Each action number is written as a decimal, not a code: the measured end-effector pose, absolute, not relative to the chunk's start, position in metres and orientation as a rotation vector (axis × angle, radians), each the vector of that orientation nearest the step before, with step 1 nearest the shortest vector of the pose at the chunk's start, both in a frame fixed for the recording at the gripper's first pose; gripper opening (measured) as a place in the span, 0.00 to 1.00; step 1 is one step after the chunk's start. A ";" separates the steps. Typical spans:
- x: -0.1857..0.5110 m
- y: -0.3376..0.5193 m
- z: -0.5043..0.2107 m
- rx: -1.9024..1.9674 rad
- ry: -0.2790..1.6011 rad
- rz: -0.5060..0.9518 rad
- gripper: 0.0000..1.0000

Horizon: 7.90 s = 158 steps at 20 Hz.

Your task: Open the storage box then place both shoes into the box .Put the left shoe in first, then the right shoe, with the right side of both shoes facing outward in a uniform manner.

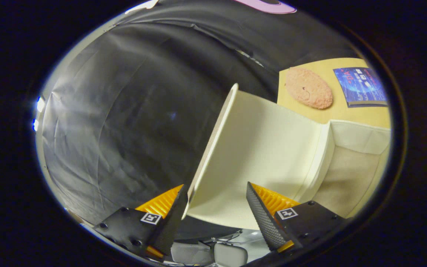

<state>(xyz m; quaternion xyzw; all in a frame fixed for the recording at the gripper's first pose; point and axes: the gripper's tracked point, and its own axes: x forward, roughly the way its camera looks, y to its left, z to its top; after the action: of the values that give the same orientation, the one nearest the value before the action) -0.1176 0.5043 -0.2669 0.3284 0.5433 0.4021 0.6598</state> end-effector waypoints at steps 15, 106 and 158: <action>-0.074 0.435 -0.279 0.679 1.153 0.801 0.97; -0.093 0.171 -0.316 0.681 1.076 0.310 0.04; -0.144 0.370 -0.416 0.489 1.186 0.347 0.67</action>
<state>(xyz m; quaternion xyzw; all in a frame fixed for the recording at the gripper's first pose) -0.1438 0.3698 -0.4163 0.2268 0.5502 0.1609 0.7874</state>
